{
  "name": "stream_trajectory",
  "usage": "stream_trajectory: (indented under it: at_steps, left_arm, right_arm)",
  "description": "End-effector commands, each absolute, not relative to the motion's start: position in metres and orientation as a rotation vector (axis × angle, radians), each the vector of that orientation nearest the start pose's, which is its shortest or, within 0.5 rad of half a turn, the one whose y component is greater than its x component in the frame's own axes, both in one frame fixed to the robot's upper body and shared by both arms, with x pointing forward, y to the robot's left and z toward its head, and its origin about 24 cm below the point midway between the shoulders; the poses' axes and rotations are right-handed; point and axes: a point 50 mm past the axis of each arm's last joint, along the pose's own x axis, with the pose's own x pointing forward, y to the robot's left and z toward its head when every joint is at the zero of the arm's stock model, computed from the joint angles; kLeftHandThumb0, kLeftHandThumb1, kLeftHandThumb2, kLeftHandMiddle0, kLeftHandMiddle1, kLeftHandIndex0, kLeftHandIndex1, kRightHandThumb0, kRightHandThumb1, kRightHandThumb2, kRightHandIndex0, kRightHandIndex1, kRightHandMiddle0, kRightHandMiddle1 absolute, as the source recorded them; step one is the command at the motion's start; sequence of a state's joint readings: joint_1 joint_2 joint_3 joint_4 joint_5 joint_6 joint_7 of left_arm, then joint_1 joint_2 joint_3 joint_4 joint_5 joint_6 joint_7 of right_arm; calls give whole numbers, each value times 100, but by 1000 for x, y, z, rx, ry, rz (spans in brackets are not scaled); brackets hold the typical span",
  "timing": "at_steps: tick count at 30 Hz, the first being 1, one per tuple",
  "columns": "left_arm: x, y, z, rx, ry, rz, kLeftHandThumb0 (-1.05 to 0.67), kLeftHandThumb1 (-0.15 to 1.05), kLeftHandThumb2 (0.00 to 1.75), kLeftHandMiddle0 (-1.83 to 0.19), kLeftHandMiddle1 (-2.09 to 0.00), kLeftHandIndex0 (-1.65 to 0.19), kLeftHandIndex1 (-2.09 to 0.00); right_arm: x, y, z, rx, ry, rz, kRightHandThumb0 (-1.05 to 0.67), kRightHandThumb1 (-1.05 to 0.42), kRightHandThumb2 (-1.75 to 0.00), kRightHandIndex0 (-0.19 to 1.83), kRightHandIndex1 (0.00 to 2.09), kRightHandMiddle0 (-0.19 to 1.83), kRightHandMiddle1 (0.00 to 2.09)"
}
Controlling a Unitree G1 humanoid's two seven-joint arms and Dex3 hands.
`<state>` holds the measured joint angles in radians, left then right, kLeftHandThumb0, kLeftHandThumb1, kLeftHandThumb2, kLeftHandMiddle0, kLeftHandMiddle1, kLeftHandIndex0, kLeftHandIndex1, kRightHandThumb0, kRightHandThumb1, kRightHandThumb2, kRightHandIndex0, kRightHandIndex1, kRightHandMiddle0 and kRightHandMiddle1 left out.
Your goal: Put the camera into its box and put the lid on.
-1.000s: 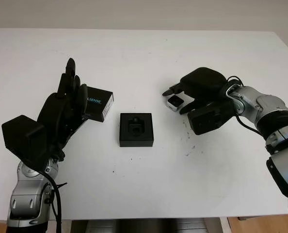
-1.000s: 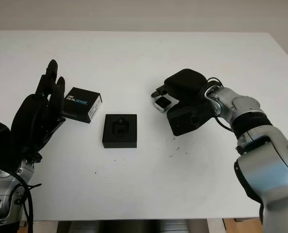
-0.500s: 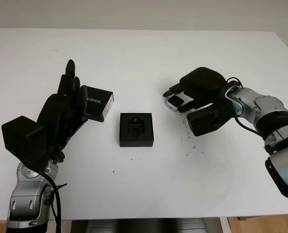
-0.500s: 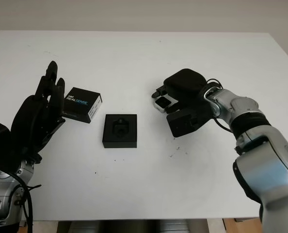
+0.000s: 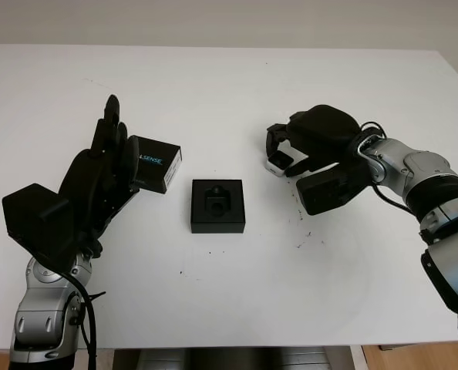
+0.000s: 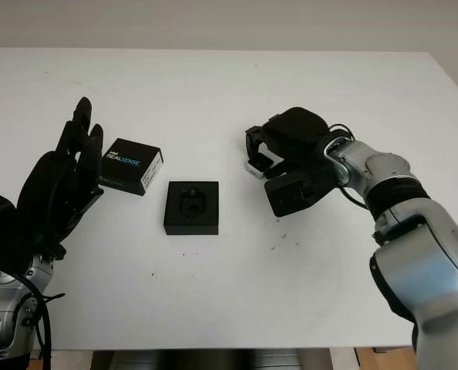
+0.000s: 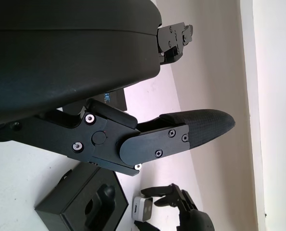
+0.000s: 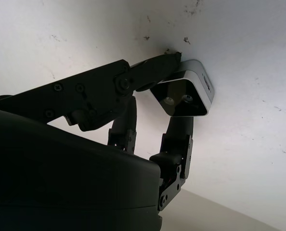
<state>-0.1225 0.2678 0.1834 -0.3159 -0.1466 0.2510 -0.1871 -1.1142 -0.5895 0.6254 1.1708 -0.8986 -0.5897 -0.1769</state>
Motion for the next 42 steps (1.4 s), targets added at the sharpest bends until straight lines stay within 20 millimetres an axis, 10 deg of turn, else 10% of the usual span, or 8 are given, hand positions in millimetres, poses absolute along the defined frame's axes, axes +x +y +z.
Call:
stream_trajectory:
  at_steps: [1,15,22,42]
  left_arm:
    - [262,210,143,146,-220,-80,-77,105,67,19,0,19,0]
    - [262,210,143,150,-217,-76,-78,105,66,19,0,19,0]
    - [261,210,141,145,-218,-74,-82,105,65,19,0,19,0]
    - [262,205,140,140,-202,-88,-75,105,65,19,0,19,0]
  right_arm:
    - [397,-192,158,-1732,-368,436,-27,-92,-5,26,165,39,131]
    - [396,-193,158,-1738,-388,444,-33,-92,-6,25,171,46,121]
    - [396,-193,158,-1703,-362,450,-35,-98,-6,58,23,58,90]
    - [400,-199,171,-1421,-251,352,-32,-105,-8,63,6,37,161]
